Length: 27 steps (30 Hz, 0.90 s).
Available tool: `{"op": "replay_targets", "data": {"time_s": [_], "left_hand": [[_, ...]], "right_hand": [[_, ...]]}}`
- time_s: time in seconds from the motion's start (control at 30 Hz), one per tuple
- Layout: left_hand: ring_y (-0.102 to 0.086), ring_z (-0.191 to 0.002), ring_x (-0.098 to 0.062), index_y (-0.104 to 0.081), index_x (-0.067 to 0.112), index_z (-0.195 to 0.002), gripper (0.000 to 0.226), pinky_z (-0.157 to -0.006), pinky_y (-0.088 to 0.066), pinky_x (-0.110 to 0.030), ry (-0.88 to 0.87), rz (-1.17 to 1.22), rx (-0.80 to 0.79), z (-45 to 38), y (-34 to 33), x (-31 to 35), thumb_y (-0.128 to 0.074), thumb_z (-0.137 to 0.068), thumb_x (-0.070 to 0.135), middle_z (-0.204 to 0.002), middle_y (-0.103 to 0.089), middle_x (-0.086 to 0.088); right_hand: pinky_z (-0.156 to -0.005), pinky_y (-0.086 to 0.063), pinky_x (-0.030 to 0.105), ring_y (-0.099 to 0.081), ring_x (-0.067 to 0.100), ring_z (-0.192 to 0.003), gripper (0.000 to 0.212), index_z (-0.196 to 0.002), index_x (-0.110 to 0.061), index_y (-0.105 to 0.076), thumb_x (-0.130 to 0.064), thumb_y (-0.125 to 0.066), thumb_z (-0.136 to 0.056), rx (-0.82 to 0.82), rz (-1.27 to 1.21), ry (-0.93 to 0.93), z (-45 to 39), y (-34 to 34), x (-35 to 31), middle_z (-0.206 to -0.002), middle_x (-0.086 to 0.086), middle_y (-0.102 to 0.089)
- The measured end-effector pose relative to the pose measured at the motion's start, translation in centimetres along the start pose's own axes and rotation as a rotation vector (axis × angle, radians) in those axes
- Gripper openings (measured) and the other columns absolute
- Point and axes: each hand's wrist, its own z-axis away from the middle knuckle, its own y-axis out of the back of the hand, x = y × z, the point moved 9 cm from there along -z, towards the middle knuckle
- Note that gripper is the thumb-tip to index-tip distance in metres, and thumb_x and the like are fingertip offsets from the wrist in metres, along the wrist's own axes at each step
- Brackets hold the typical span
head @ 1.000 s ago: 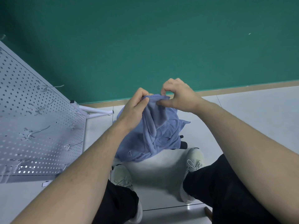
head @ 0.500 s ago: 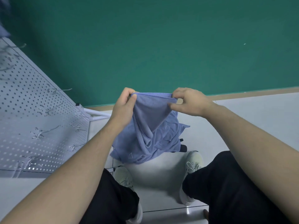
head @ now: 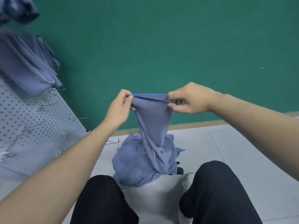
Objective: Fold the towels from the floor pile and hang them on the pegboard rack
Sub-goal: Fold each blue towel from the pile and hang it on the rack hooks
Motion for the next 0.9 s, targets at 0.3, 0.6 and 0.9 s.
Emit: {"op": "replay_targets", "data": {"time_s": [0.3, 0.6, 0.9], "left_hand": [[-0.061, -0.073, -0.018, -0.044, 0.026, -0.086, 0.022, -0.084, -0.059, -0.040, -0.015, 0.058, -0.007, 1.6, 3.6, 9.5, -0.041, -0.107, 0.020, -0.088, -0.058, -0.003], [-0.042, -0.065, -0.010, -0.048, 0.020, -0.098, 0.014, -0.061, -0.037, -0.021, -0.065, 0.100, 0.148, 3.3, 6.0, 15.0, -0.041, -0.106, 0.029, -0.078, -0.052, 0.006], [-0.042, -0.073, -0.016, -0.043, 0.034, -0.087, 0.012, -0.072, -0.041, -0.039, -0.031, 0.299, 0.160, 4.6, 7.1, 15.3, -0.040, -0.095, 0.042, -0.078, -0.048, 0.004]], "right_hand": [[-0.052, -0.050, 0.032, -0.058, 0.031, -0.054, 0.028, -0.087, -0.017, -0.055, -0.044, -0.049, -0.094, 0.181, 0.111, 0.036, 0.0, 9.8, -2.9, -0.063, 0.003, -0.063], [-0.061, -0.057, 0.034, -0.060, 0.016, -0.063, 0.028, -0.090, -0.028, -0.041, -0.015, -0.066, -0.095, 0.313, -0.646, -0.366, -1.0, 13.5, -1.7, -0.072, -0.002, -0.062], [-0.076, -0.058, 0.028, -0.062, 0.011, -0.066, 0.018, -0.078, -0.017, -0.059, -0.016, -0.072, -0.091, 0.044, -1.194, -0.691, -0.4, 10.3, -1.7, -0.074, -0.003, -0.064]]}}
